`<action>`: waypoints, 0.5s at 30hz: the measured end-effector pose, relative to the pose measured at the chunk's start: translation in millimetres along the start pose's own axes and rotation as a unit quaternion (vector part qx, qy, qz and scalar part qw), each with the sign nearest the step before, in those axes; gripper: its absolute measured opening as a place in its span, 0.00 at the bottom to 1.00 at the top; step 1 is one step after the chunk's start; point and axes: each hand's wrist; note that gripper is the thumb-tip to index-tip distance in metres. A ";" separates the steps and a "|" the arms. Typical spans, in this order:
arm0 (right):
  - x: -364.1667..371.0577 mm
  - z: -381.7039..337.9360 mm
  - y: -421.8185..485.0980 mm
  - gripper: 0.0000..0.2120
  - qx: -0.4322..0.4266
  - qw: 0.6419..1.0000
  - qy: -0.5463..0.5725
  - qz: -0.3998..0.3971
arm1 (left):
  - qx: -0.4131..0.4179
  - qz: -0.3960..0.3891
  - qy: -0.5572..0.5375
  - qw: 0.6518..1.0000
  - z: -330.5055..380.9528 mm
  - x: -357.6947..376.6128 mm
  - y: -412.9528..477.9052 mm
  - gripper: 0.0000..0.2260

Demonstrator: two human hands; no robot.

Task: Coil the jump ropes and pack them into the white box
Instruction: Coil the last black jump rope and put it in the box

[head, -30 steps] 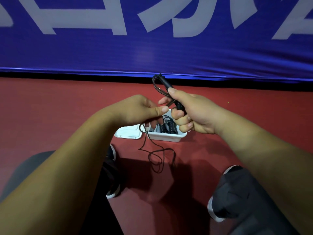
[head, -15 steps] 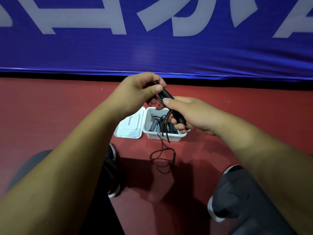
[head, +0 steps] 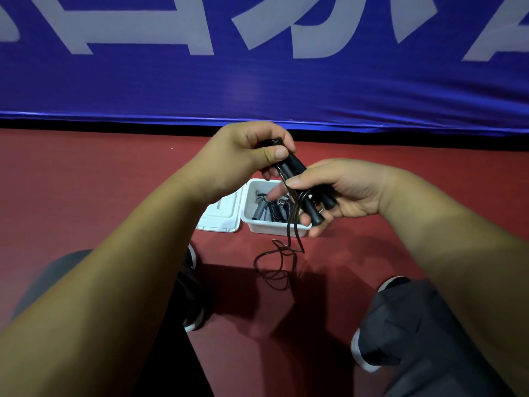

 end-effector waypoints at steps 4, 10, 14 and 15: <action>3.7 4.1 12.8 0.08 -0.019 0.999 0.035 0.019 | 0.007 0.019 0.056 0.998 1.8 -3.7 0.2 0.05; 11.6 6.5 22.9 0.04 -0.070 0.991 -0.003 0.117 | -0.030 0.056 0.093 0.994 -1.7 -7.7 1.3 0.04; 12.8 7.7 21.8 0.09 -0.076 0.983 -0.061 0.154 | -0.040 0.065 0.109 0.991 -3.0 -8.0 1.7 0.04; 13.2 8.2 21.6 0.10 -0.074 0.982 -0.071 0.158 | -0.042 0.066 0.110 0.991 -3.3 -7.0 1.6 0.04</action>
Point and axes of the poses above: each hand's wrist, its own y-axis towards the middle knuckle, its own x-axis out of the palm, z = x × y, and after that the axes turned 3 degrees about -y, right-handed
